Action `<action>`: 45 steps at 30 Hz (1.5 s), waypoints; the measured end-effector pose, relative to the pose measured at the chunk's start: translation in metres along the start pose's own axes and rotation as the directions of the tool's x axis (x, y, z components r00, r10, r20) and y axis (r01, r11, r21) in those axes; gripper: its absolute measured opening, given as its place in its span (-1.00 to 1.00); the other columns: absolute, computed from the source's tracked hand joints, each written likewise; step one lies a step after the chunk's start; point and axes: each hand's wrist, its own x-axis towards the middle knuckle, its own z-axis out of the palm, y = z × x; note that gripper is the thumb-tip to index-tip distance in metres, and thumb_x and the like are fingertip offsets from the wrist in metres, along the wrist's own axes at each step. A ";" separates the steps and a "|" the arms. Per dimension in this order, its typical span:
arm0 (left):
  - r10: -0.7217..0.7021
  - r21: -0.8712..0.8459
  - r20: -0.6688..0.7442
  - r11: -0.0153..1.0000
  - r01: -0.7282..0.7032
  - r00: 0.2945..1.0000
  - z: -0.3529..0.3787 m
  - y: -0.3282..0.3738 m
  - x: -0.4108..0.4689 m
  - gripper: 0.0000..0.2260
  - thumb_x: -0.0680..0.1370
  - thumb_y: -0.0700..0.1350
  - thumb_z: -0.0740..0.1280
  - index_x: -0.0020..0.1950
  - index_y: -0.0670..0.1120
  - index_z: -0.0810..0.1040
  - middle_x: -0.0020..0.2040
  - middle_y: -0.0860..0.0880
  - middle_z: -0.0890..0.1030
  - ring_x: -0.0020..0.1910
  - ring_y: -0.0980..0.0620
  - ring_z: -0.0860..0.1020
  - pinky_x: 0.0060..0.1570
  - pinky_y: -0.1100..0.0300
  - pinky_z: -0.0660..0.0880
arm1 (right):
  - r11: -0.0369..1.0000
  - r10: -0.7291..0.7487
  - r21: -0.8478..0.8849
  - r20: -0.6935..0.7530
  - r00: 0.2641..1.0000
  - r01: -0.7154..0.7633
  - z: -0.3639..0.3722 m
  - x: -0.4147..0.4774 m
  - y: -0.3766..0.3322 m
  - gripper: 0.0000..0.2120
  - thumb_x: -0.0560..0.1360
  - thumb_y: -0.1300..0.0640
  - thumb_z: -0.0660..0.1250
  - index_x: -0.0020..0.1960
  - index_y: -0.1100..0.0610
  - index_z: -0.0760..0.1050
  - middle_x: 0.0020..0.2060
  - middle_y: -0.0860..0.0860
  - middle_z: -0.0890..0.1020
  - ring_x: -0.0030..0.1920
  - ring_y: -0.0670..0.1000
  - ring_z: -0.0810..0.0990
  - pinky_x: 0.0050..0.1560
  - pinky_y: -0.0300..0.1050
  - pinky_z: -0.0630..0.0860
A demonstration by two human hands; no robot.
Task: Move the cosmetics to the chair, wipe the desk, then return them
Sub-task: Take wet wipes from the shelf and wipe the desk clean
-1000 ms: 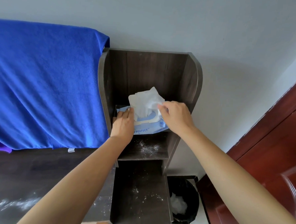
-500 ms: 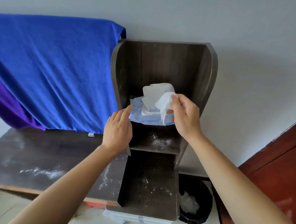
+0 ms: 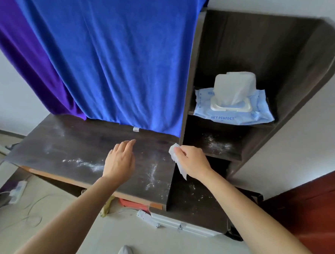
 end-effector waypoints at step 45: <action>-0.088 0.144 0.394 0.989 0.033 0.915 0.198 -0.140 0.007 -0.38 0.61 0.37 -0.12 0.60 0.13 -0.08 0.63 -0.06 -0.09 0.59 -0.14 -0.11 0.39 -0.45 -0.10 | 0.805 0.108 -0.584 -0.028 0.994 -0.104 0.251 0.042 0.086 -0.43 0.68 -0.21 -0.02 0.63 -0.04 0.10 0.62 0.17 0.05 0.60 0.30 -0.05 0.53 0.33 -0.02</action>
